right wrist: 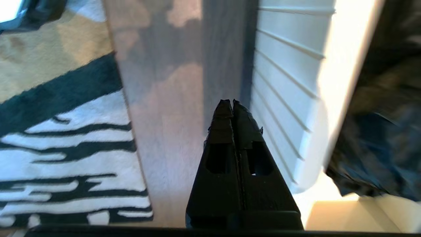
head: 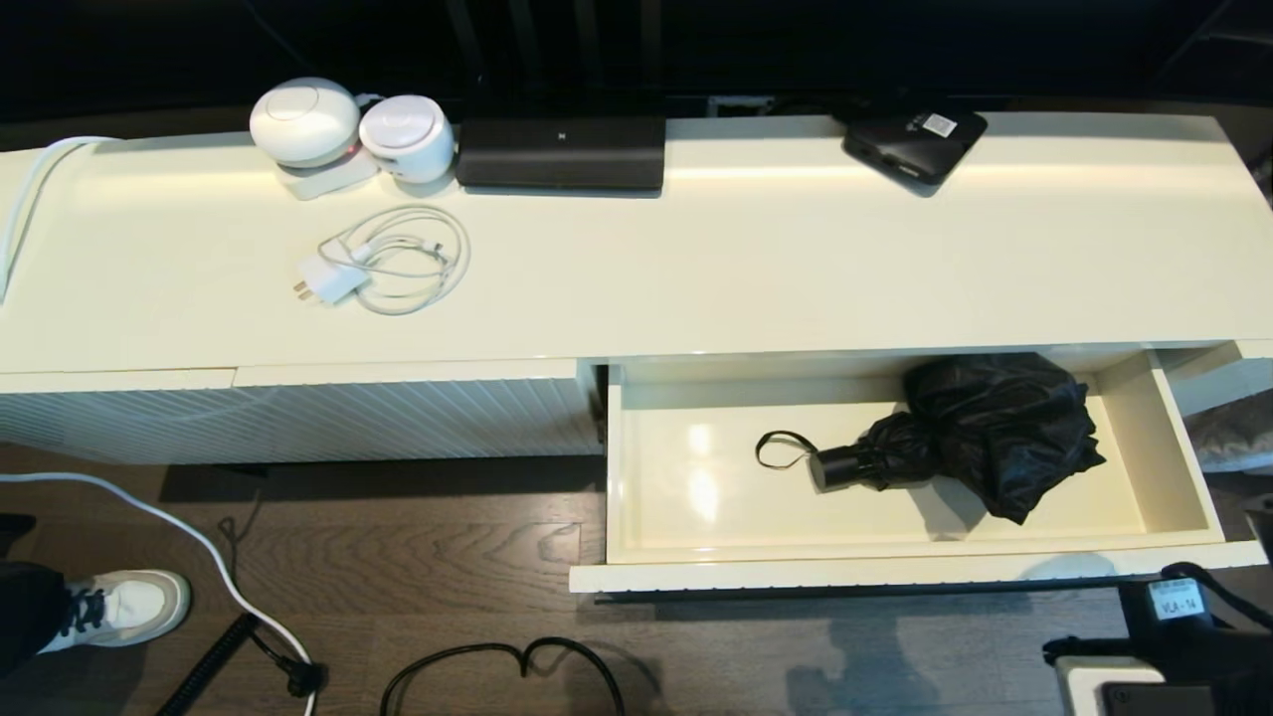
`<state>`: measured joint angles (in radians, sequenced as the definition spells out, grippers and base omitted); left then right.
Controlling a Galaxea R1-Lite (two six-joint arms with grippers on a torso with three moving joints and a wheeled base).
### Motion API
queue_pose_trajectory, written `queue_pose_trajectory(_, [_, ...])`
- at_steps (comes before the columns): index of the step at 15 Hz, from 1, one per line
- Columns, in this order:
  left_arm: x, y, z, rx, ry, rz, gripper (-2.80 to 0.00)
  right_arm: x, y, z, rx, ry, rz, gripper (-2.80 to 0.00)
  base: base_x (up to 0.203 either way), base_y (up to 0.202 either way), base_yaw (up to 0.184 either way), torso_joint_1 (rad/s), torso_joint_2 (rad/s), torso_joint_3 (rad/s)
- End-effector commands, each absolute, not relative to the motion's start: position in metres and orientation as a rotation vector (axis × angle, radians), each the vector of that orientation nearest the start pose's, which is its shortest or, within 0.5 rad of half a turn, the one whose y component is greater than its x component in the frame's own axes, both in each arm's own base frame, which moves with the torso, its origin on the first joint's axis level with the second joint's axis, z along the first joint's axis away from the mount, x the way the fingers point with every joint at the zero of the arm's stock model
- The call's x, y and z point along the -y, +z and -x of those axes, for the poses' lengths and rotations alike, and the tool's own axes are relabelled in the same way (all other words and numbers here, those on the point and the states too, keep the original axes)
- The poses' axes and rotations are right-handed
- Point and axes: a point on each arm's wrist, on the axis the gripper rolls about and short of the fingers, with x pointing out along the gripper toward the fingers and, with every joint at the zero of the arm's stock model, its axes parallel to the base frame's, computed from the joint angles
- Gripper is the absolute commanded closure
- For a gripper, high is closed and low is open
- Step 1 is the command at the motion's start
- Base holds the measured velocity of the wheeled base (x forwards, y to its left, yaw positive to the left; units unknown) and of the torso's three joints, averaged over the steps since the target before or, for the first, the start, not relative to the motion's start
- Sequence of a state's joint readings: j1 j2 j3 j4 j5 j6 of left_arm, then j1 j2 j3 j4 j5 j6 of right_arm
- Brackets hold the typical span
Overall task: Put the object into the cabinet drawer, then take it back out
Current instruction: Open the drawer
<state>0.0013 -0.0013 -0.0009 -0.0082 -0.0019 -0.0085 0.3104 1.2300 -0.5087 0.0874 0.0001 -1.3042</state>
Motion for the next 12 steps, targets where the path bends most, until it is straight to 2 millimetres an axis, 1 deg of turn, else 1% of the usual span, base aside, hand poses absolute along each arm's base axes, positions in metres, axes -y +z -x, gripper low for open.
queue_pose_trajectory(1, [0.000,0.076,0.023,0.012,0.000,0.009,0.00,-0.045,0.169,-0.138,-0.384,0.736,1.347,0.00,0.000,0.000,0.000,0.000,0.00,0.000])
queue_pose_trajectory(4, [0.000,0.077,0.023,0.012,0.000,0.009,0.00,-0.043,0.204,-0.129,-0.229,0.640,1.337,0.00,0.000,0.000,0.000,0.000,0.00,0.000])
queue_pose_trajectory(5, [0.000,0.077,0.023,0.012,0.000,0.009,0.00,-0.042,0.217,-0.126,-0.179,0.597,1.320,0.00,0.000,0.000,0.000,0.000,0.00,0.000])
queue_pose_trajectory(6, [0.000,0.077,0.023,0.012,0.000,0.009,0.00,-0.041,0.229,-0.124,-0.153,0.559,1.264,0.00,0.000,0.000,0.000,0.000,0.00,0.000])
queue_pose_trajectory(9, [0.000,0.076,0.023,0.011,0.000,0.008,0.00,-0.042,0.262,-0.124,-0.116,0.458,1.012,0.00,0.000,0.000,0.000,0.000,0.00,0.000])
queue_pose_trajectory(10, [0.000,0.077,0.023,0.012,0.000,0.009,0.00,-0.041,0.269,-0.125,-0.130,0.431,0.943,0.00,0.000,0.000,0.000,0.000,0.00,0.000])
queue_pose_trajectory(11, [0.000,0.076,0.023,0.011,0.000,0.009,0.00,-0.040,0.280,-0.124,-0.177,0.402,0.840,0.00,0.000,0.000,0.000,0.000,0.00,0.000])
queue_pose_trajectory(12, [0.000,0.077,0.023,0.012,0.000,0.008,0.00,-0.038,0.286,-0.122,-0.268,0.382,0.721,0.00,0.000,0.000,0.000,0.000,0.00,0.000])
